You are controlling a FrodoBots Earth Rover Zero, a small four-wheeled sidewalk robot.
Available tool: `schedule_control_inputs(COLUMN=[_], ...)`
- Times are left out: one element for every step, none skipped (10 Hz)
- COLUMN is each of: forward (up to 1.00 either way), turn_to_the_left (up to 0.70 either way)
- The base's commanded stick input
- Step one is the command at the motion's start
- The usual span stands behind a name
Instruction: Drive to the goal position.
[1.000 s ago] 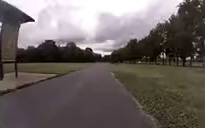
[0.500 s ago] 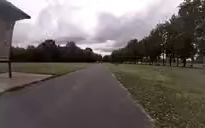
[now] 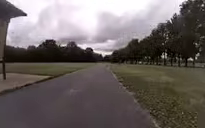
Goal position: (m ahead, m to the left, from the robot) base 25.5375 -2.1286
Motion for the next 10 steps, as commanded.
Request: schedule_control_inputs(forward=[0.70,0.70,0.70,0.70,0.70,0.70,0.70,0.70,0.70,0.70], turn_to_the_left=[0.00,0.00,0.00,0.00,0.00,0.00,0.00,0.00,0.00,0.00])
